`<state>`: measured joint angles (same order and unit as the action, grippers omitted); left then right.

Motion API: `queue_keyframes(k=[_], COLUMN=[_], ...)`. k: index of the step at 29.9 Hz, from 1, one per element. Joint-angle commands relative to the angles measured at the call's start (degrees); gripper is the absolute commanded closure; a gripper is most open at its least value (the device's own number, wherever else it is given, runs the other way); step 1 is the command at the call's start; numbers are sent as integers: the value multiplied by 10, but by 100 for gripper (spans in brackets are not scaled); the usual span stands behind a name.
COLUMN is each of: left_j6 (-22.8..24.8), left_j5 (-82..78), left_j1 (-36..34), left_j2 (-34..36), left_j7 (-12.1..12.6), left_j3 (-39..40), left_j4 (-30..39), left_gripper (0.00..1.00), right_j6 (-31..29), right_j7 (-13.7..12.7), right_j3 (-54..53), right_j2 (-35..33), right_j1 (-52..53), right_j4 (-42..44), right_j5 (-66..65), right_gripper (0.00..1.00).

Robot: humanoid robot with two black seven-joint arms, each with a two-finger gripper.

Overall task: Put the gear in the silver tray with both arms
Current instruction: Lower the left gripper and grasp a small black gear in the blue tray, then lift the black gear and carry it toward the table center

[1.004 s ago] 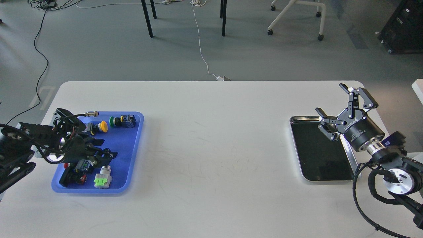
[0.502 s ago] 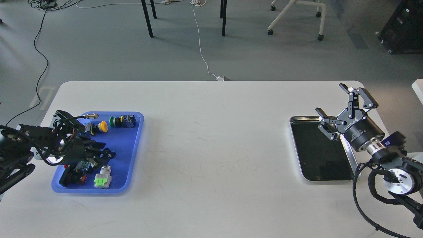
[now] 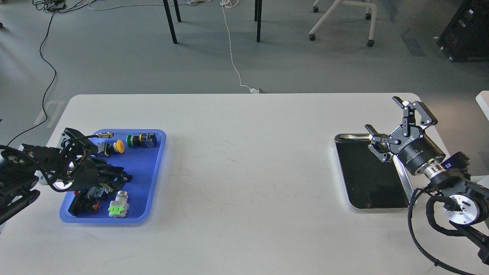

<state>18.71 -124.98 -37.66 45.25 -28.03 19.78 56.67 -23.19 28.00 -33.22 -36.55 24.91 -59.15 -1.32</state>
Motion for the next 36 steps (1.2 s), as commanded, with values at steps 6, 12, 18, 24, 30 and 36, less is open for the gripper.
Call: queue_keyframes(k=[6, 12, 18, 24, 30, 36], left_j6=[0, 5, 44, 93, 93, 93], left_j5=[0, 0, 0, 0, 0, 0], left_j1=[-4, -31, -84, -141, -202, -290], left_j2=[-1, -1, 1, -2, -110, -233], left_j7=[0, 0, 0, 0, 0, 0], left_j3=[1, 2, 2, 3, -10, -107], left_j4=[-1, 8, 85, 186, 197, 126], left_gripper=[82, 82, 81, 81, 81, 80], right_j6=[1, 1, 1, 0, 1, 3], right_j7=[0, 0, 0, 0, 0, 0], right_j3=[0, -1, -1, -3, -5, -8], right_j2=[-1, 0, 0, -5, -8, -8], right_j1=[0, 0, 0, 0, -5, -13], right_j4=[0, -1, -1, -1, 1, 3], right_j5=[0, 0, 0, 0, 0, 1], right_gripper=[1, 1, 1, 1, 1, 1])
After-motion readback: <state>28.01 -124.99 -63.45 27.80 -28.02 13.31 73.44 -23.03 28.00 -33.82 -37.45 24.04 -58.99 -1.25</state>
